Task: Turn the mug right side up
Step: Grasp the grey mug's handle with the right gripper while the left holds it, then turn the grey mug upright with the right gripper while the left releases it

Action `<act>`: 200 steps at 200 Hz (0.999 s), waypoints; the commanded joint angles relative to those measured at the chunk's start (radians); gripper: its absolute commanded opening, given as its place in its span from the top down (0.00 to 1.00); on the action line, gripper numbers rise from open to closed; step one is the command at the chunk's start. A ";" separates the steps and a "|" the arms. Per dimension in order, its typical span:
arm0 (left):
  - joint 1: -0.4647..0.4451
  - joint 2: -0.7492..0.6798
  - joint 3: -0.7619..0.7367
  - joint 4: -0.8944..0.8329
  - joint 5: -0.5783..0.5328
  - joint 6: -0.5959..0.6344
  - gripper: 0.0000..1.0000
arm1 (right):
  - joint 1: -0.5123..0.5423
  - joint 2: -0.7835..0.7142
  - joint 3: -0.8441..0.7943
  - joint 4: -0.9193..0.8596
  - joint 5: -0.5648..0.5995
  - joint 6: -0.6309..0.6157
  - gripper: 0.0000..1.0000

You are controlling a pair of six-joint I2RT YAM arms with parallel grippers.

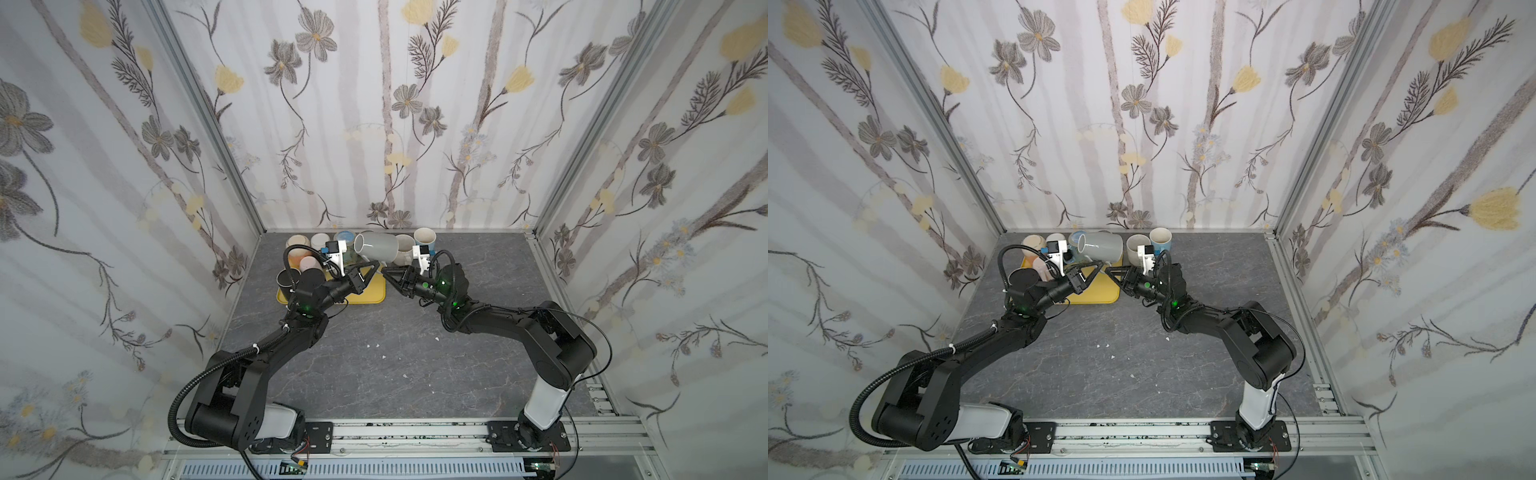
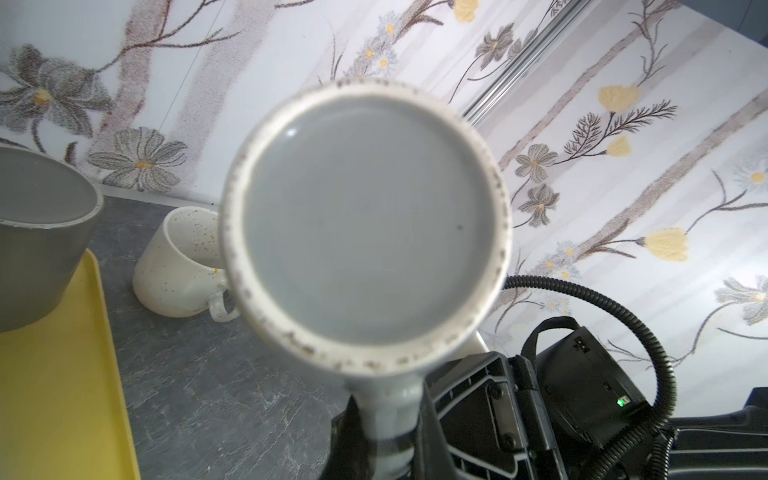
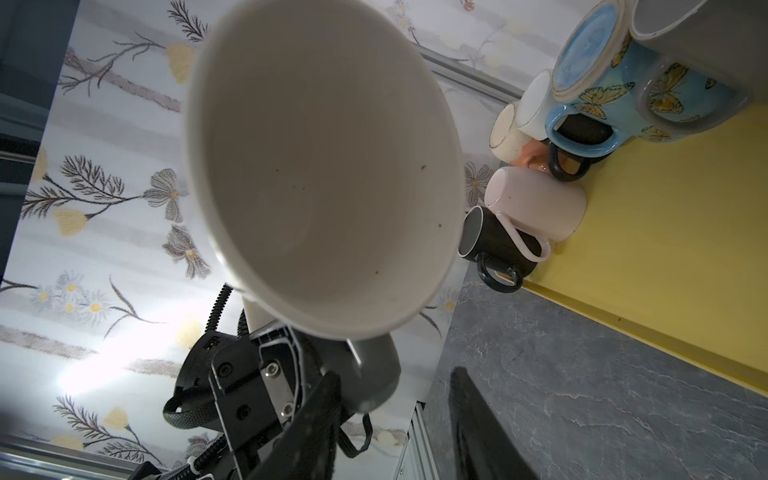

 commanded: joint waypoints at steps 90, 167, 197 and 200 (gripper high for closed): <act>0.002 0.033 0.002 0.275 0.134 -0.164 1.00 | -0.002 0.058 0.068 0.191 -0.070 0.108 0.83; 0.002 0.027 -0.024 0.230 0.151 -0.147 0.65 | -0.032 -0.016 0.012 0.125 -0.047 -0.005 1.00; 0.005 0.004 -0.028 0.153 0.147 -0.091 0.55 | -0.061 -0.064 -0.004 0.041 -0.027 -0.085 1.00; 0.006 0.000 -0.027 0.139 0.144 -0.082 0.54 | -0.065 -0.069 -0.006 0.033 -0.025 -0.090 1.00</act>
